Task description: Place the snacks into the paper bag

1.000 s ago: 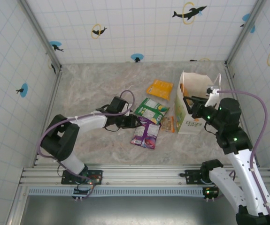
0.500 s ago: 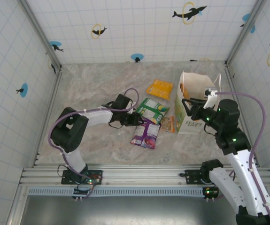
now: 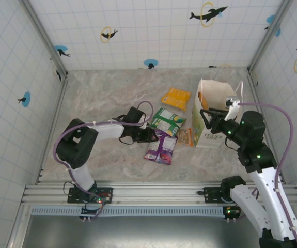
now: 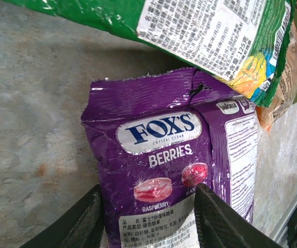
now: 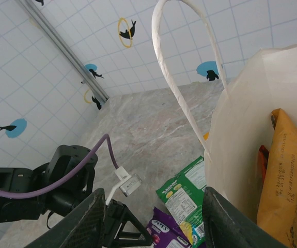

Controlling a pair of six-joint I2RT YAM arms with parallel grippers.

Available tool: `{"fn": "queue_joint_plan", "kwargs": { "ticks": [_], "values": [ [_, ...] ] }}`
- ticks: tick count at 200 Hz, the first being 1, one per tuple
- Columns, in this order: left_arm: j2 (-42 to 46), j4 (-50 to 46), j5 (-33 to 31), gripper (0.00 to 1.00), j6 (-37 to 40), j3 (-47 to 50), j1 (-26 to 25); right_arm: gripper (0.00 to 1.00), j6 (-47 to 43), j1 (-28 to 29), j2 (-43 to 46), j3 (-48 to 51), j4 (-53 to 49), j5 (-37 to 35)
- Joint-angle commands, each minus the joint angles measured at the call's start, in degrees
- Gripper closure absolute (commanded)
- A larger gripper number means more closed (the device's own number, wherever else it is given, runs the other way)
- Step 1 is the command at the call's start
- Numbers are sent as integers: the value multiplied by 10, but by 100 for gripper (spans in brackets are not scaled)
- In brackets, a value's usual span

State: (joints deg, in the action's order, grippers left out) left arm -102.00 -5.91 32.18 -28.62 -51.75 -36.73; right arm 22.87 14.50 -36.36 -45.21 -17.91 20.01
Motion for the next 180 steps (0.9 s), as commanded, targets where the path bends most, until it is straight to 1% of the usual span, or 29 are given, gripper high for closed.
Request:
{"fn": "queue_joint_plan", "kwargs": {
  "ticks": [1, 13, 24, 60, 75, 120, 149, 180],
  "values": [
    [-9, 2, 13, 56, -8, 9, -11, 49, -3, -3, 11, 12, 22, 5],
    [-11, 8, 10, 59, -8, 4, -16, 49, -4, -2, 11, 14, 24, 2],
    [-10, 14, 5, 64, -11, 2, -17, 49, -3, -3, 11, 15, 28, 1],
    [-2, 8, 5, 94, -10, -13, -17, 49, -5, -3, 9, 8, 34, -2],
    [11, 0, 2, 99, -2, -20, -18, 49, -8, -3, 11, 8, 39, -6],
    [73, -32, -10, 100, 25, -26, -19, 50, -22, -2, 9, 8, 62, -8],
    [121, -37, -5, 100, 55, -10, -19, 53, -28, -3, 0, 2, 79, 4],
    [167, -62, -18, 100, 91, -11, -19, 53, -43, -3, -12, -13, 88, 11]
  ]
}}
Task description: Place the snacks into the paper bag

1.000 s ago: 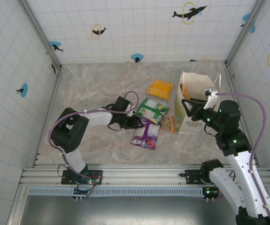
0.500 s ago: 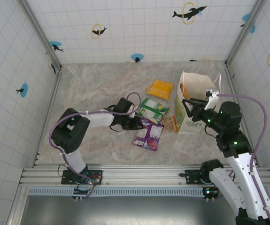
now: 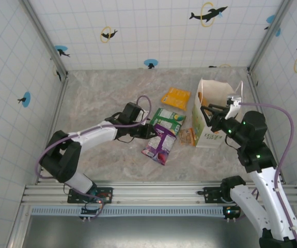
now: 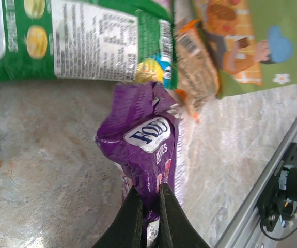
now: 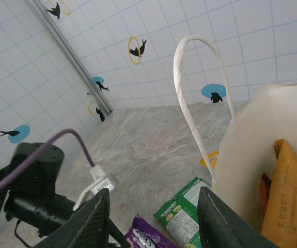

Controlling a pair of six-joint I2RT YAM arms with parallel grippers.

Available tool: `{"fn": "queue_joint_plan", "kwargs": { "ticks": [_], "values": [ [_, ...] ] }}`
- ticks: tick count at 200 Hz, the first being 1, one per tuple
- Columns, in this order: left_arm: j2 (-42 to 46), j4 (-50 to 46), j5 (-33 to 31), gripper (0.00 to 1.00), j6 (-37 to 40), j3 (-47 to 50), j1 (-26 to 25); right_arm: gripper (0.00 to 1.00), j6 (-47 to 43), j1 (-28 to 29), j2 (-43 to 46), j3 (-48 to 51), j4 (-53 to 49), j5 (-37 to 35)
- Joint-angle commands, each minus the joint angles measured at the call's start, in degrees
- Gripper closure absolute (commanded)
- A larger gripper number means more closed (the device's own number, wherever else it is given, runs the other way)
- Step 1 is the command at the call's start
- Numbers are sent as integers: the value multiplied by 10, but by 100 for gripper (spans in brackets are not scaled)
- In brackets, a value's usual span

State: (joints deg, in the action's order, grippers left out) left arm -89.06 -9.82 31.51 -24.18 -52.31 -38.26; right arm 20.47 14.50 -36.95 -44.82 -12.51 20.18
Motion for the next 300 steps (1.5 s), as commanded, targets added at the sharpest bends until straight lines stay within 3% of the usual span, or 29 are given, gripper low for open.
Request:
{"fn": "queue_joint_plan", "kwargs": {
  "ticks": [1, 58, 104, 164, 211, 270, 300],
  "values": [
    [39, -24, -12, 100, 48, -6, -3, 53, -19, -3, -6, -17, 34, 9],
    [132, -18, -46, 100, 122, -19, -3, 48, -50, -3, -9, -29, 84, -4],
    [168, 30, -66, 100, 108, -63, -3, 46, -60, -3, -14, -35, 160, 29],
    [183, 111, 3, 100, 134, -122, -3, 42, -84, -3, -41, -54, 228, 131],
    [197, 173, 49, 100, 105, -148, -3, 40, -62, -3, -88, -74, 241, 204],
    [202, 235, 120, 100, 92, -151, -3, 37, -48, -3, -147, -103, 255, 212],
    [202, 278, 139, 100, 57, -151, -3, 37, -39, -2, -161, -100, 277, 254]
  ]
}}
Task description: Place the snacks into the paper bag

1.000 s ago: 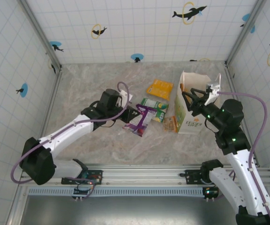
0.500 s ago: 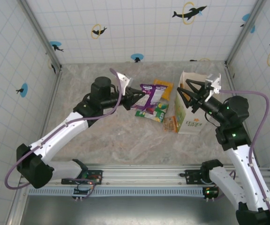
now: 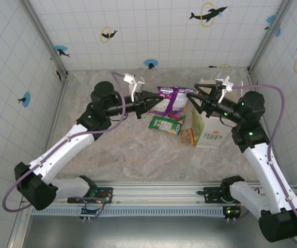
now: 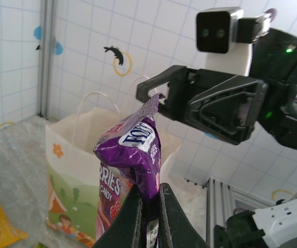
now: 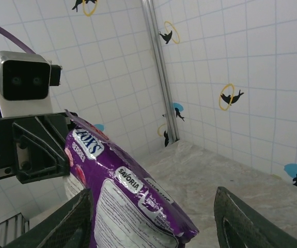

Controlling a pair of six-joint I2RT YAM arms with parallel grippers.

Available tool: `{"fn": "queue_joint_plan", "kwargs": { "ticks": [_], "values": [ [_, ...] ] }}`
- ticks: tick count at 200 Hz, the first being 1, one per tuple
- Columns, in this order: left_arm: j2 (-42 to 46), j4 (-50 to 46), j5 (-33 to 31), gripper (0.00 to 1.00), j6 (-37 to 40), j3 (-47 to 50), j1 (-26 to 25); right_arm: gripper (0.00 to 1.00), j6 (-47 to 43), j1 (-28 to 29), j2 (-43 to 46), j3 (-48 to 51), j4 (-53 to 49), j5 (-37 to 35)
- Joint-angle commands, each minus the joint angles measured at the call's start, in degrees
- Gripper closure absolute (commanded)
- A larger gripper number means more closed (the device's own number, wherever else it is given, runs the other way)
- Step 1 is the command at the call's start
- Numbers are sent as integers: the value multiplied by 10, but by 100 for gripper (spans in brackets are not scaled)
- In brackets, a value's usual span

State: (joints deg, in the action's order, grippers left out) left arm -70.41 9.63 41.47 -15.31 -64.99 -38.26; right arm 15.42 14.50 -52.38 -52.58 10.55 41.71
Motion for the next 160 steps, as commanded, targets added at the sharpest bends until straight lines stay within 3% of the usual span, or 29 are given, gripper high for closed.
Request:
{"fn": "queue_joint_plan", "kwargs": {
  "ticks": [1, 74, 160],
  "values": [
    [16, 85, 39, 100, -33, -24, -3, 37, 12, -2, -7, -22, 48, 40],
    [6, 127, 56, 100, -40, -29, -3, 40, 78, 13, -9, 14, 130, 131],
    [-15, 151, 45, 100, -47, -42, -3, 56, 83, 40, -12, 38, 150, 131]
  ]
}}
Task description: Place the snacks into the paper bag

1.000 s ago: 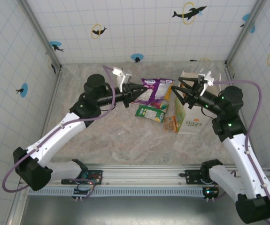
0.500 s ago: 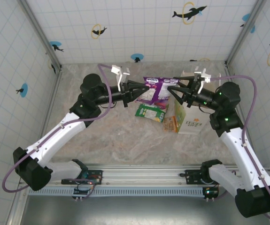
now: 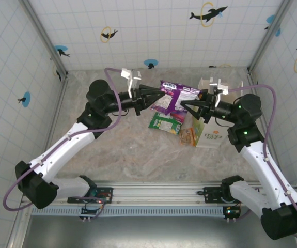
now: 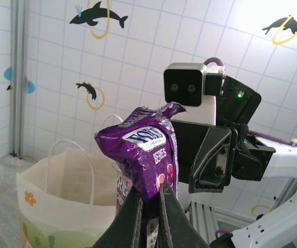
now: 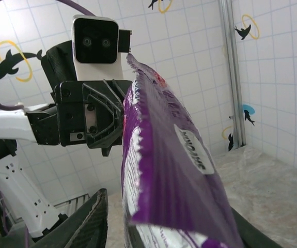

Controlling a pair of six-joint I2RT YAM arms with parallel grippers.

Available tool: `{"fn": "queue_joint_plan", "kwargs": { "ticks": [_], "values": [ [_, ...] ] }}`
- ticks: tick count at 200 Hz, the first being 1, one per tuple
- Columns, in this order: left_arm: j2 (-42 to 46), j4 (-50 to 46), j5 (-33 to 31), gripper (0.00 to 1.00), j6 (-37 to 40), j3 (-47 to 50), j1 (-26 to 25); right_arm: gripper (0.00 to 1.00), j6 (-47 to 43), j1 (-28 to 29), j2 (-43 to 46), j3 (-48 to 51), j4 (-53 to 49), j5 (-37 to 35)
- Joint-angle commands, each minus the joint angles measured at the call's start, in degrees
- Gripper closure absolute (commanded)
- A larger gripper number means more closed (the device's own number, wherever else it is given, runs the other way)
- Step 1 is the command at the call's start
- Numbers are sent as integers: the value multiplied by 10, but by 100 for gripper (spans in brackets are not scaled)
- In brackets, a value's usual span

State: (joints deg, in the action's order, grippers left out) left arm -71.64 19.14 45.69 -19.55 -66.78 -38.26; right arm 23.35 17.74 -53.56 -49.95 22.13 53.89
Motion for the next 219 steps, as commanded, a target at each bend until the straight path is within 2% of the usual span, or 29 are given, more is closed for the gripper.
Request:
{"fn": "queue_joint_plan", "kwargs": {
  "ticks": [1, 29, 39, 82, 110, 145, 154, 181, 219],
  "values": [
    [-3, 56, 1, 100, -4, -24, -3, 56, 4, 8, 0, 12, 34, 10],
    [-1, 46, -21, 100, 2, -23, -3, 74, -7, 9, 3, 15, 35, -12],
    [0, 38, -33, 100, 6, -22, -3, 77, -14, 8, 8, 16, 30, -24],
    [12, 32, -78, 70, 10, 12, -3, 90, -42, 7, 22, 6, -13, -92],
    [24, 14, -155, 52, -13, 36, -3, 92, -77, 2, 35, -16, -37, -191],
    [37, -10, -262, 37, -52, 90, -3, 92, -114, -3, 29, -63, -23, -293],
    [33, -22, -274, 36, -61, 99, -3, 91, -125, -5, 25, -77, -19, -314],
    [6, -76, -297, 33, -69, 104, -3, 90, -152, -12, 17, -100, -14, -439],
    [-22, -86, -310, 34, -78, 125, -3, 90, -175, -28, 28, -85, -33, -559]
  ]
}}
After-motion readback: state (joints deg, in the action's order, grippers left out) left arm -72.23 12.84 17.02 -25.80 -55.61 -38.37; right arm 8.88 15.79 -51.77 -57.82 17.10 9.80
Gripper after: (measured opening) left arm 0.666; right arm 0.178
